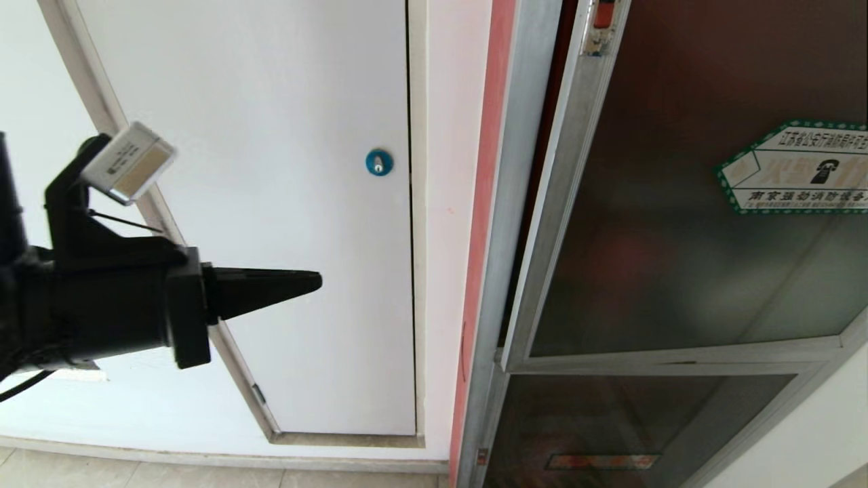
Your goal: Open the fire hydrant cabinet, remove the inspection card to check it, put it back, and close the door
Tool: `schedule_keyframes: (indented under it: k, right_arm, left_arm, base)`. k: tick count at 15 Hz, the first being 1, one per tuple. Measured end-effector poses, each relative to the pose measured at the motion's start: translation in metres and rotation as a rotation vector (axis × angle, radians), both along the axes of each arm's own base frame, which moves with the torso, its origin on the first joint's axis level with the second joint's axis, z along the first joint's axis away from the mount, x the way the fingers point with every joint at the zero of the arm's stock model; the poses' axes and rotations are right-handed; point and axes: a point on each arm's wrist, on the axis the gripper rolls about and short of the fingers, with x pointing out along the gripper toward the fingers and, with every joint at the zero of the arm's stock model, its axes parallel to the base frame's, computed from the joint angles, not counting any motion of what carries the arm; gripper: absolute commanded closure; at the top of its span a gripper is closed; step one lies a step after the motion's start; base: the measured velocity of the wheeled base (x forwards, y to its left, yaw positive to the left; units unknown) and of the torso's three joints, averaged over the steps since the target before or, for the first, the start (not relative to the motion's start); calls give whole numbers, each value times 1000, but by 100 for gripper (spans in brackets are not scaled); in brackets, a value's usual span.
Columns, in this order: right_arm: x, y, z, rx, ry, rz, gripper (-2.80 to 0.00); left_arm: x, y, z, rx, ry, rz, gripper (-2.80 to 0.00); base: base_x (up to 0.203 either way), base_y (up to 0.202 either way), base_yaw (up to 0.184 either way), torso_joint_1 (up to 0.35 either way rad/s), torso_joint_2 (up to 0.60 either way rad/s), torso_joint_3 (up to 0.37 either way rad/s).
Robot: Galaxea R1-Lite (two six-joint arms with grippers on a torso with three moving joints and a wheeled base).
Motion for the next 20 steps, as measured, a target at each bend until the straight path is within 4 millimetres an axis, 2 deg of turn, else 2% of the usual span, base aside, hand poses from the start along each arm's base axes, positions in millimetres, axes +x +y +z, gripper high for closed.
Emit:
schedule_keyframes:
  k: [4,11,15,20]
  right_arm:
    - [0,0,0,0,0,0,0]
    - [0,0,0,0,0,0,0]
    - [0,0,0,0,0,0,0]
    - [0,0,0,0,0,0,0]
  left_arm:
    - [36,-39,-2,8,23,-101,0]
    - [100,-89,14,-15,-34,-150,0]
    - [123,-119,9,-26,-58,-186,0]
    - [132,-155,3,-35,-74,-243,0]
  base:
    - [0,0,0,0,0,0]
    - [0,0,0,0,0,0]
    - [0,0,0,0,0,0]
    - [0,0,0,0,0,0]
